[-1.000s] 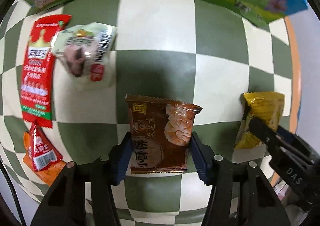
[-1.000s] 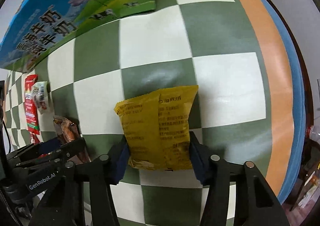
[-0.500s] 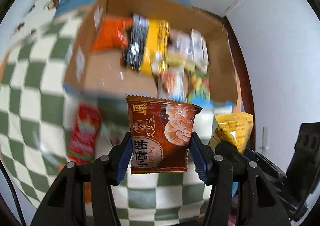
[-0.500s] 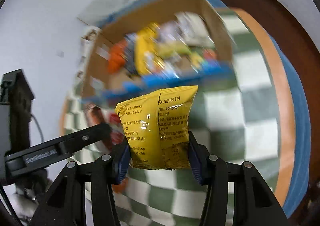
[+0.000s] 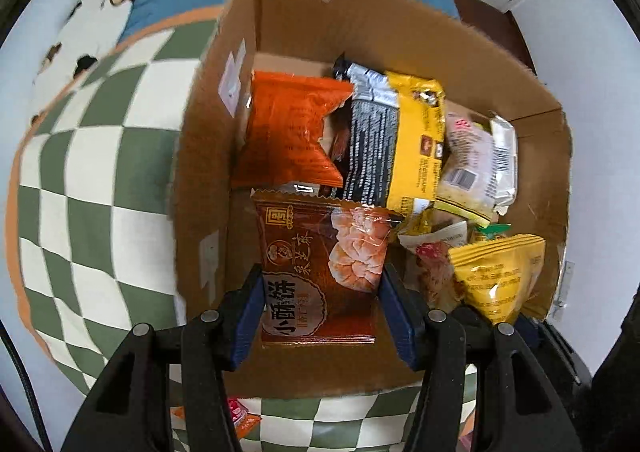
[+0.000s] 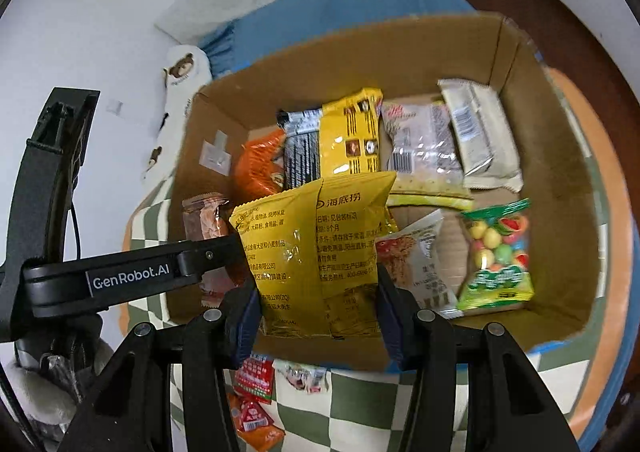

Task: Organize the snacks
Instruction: 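Carry both packets into the box and open both tools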

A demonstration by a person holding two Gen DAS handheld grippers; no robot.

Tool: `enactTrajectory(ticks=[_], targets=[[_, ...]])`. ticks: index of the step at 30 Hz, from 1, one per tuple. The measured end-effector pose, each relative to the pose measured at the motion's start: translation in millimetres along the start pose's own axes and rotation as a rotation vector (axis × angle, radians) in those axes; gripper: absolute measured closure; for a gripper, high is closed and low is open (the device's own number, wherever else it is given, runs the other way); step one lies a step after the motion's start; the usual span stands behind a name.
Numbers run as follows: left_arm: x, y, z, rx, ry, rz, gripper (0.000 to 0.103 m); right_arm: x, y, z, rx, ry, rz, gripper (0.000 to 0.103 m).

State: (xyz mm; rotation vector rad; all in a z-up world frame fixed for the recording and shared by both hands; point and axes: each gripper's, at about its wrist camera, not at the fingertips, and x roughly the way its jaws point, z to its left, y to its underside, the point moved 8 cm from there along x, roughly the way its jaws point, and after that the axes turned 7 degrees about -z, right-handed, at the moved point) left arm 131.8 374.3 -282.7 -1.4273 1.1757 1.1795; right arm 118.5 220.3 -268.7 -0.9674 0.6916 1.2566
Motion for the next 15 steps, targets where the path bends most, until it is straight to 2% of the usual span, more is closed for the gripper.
enactTrajectory(ticks=[3, 5, 7, 10, 15], targets=[[15, 3, 5, -0.019, 0.005, 0.049, 0.047, 17, 4, -1, 0.011, -0.016, 0.05, 0.048], [22, 5, 9, -0.023, -0.008, 0.054, 0.046, 32, 13, -3, 0.02, -0.022, 0.124, 0.041], [24, 5, 9, -0.006, -0.033, 0.046, 0.029, 42, 19, -7, -0.016, 0.019, 0.159, 0.016], [23, 5, 6, 0.01, -0.039, 0.022, 0.028, 47, 22, -17, -0.01, 0.047, 0.175, 0.015], [19, 5, 3, 0.014, -0.041, -0.003, 0.028, 36, 18, -31, -0.026, 0.107, 0.139, 0.015]])
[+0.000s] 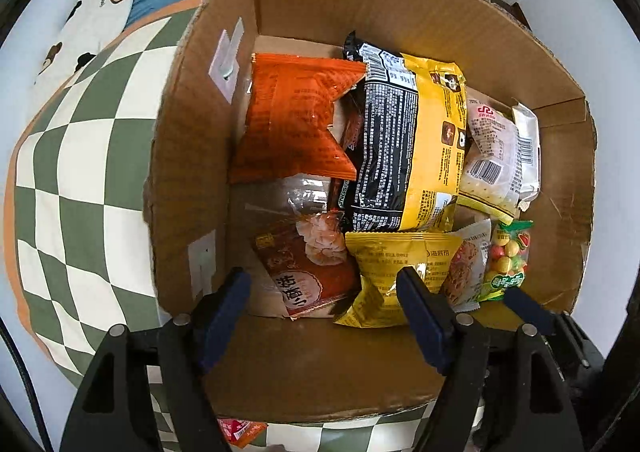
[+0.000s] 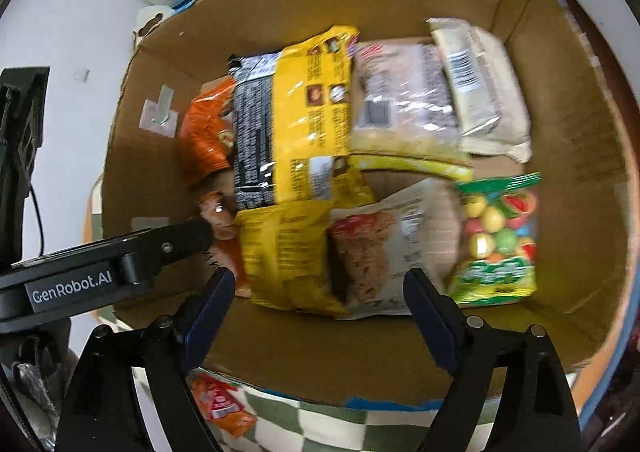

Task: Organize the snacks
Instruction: 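Carry both packets into the box and open both tools, then move both tools out of the box down to the packets on the mat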

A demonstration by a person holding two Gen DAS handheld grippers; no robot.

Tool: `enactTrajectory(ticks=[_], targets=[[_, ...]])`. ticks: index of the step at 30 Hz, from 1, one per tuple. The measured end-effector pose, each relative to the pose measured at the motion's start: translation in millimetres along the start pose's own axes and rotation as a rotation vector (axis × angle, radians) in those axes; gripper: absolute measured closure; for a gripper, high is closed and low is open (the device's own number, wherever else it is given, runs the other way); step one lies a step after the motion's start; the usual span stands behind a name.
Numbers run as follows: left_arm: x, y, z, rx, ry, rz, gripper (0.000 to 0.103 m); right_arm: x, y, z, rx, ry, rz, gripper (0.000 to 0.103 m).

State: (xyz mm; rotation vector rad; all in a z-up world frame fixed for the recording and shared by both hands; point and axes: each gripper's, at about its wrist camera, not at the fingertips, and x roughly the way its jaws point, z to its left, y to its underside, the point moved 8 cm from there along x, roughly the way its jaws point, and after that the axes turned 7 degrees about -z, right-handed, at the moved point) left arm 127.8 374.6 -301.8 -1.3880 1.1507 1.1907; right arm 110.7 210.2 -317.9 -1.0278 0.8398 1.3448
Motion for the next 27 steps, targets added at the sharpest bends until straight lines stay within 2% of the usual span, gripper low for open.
enactTrajectory(ticks=[4, 16, 27], targets=[[-6, 4, -1, -0.002, -0.002, -0.047, 0.028, -18, -1, -13, -0.01, 0.051, -0.047, 0.015], [-52, 37, -15, 0.009, -0.034, -0.299, 0.028, -77, 4, -42, -0.093, 0.204, -0.214, 0.015], [-126, 76, -41, 0.06, -0.073, -0.5, 0.028, -145, 22, -38, -0.134, 0.19, -0.364, 0.015]])
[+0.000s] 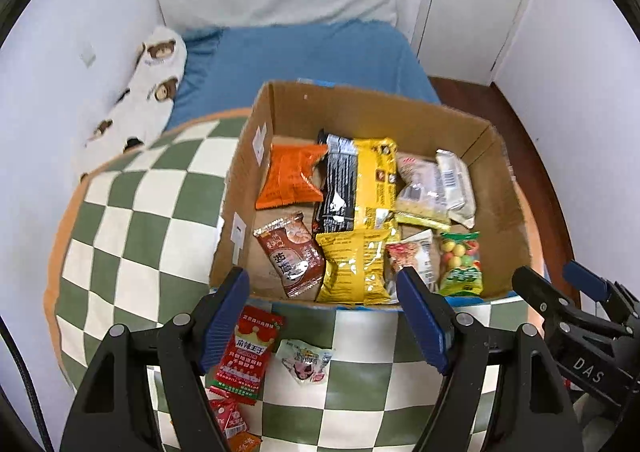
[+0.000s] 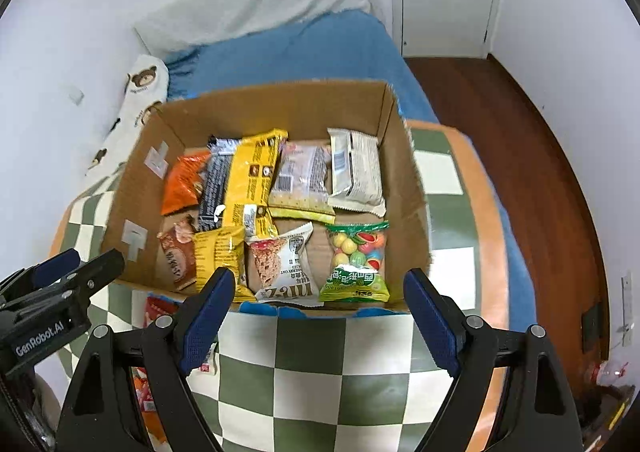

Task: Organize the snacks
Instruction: 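Move both tools out of the box down to the packets on the mat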

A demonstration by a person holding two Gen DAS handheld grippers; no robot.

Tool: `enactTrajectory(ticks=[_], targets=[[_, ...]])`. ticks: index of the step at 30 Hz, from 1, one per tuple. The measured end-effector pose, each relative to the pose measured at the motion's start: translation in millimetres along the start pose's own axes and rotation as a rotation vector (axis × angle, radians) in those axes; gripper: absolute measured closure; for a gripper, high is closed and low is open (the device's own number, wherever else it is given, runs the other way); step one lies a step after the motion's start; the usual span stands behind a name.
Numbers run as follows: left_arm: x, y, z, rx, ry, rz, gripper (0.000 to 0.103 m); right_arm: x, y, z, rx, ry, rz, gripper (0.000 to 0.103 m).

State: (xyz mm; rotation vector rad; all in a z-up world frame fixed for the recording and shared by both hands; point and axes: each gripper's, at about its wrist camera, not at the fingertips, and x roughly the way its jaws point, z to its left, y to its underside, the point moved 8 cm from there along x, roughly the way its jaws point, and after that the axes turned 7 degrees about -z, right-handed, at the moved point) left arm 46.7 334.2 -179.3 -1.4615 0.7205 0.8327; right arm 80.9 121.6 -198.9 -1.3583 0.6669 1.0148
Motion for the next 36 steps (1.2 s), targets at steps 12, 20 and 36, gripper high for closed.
enactTrajectory(ticks=[12, 20, 36], targets=[[-57, 6, -15, 0.019, 0.069, -0.106, 0.028, -81, 6, 5, 0.026, -0.012, -0.117, 0.015], [-33, 81, 59, -0.083, 0.09, 0.053, 0.001, -67, 72, 38, 0.067, -0.07, 0.01, 0.007], [57, 303, 174, -0.726, 0.161, 0.543, 0.002, 51, 211, 168, 0.091, -0.255, 0.423, 0.007]])
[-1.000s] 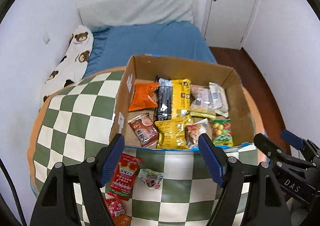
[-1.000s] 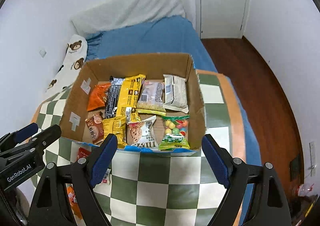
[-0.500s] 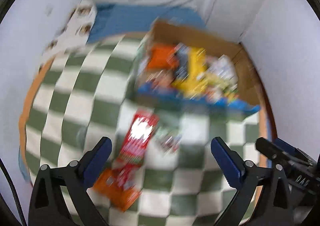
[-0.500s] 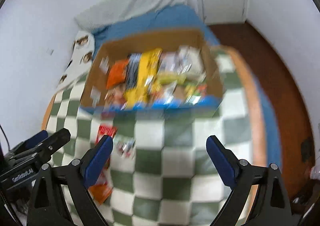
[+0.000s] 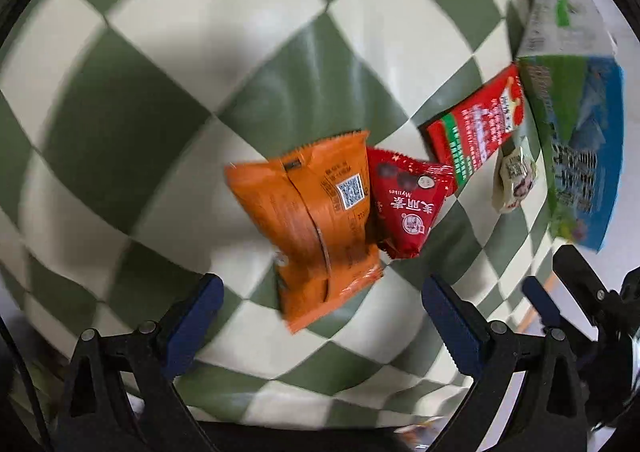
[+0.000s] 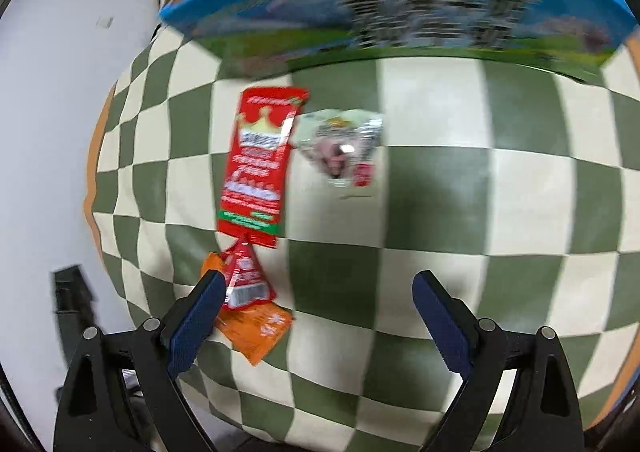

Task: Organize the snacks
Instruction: 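Move both tools out of the box down to the packets on the mat, then grasp the orange packet with the left tool while the right tool grasps the small red packet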

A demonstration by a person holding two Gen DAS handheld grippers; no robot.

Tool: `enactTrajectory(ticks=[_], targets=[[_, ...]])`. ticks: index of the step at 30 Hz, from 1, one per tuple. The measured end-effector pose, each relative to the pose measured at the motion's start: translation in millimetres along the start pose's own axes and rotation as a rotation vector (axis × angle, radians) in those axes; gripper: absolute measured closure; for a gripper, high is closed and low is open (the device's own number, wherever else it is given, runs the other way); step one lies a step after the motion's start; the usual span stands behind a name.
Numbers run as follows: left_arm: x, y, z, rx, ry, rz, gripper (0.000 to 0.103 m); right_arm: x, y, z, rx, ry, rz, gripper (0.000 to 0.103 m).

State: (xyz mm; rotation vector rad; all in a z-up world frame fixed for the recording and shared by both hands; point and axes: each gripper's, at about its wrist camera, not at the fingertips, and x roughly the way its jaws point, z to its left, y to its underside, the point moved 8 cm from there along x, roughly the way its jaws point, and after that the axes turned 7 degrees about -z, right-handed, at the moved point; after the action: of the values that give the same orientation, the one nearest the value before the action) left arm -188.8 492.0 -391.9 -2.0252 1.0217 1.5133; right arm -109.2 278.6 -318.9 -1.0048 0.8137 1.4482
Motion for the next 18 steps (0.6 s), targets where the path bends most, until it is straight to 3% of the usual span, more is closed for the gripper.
enactTrajectory(ticks=[3, 5, 7, 9, 18], targets=[[15, -3, -3, 0.004, -0.013, -0.015, 0.003, 14, -1, 20, -0.026, -0.019, 0.028, 0.008], [19, -5, -3, 0.018, -0.017, -0.036, 0.011, 21, -1, 31, -0.035, -0.038, 0.045, 0.012], [16, -5, -6, 0.059, -0.018, -0.052, 0.03, 27, 0, 40, -0.042, -0.055, 0.063, 0.018], [13, -5, -4, 0.096, -0.035, -0.057, 0.038, 33, 2, 48, -0.058, -0.065, 0.081, 0.026], [-2, -2, 26, 0.121, -0.056, -0.046, 0.04, 83, 27, 78, -0.078, -0.113, 0.205, 0.028]])
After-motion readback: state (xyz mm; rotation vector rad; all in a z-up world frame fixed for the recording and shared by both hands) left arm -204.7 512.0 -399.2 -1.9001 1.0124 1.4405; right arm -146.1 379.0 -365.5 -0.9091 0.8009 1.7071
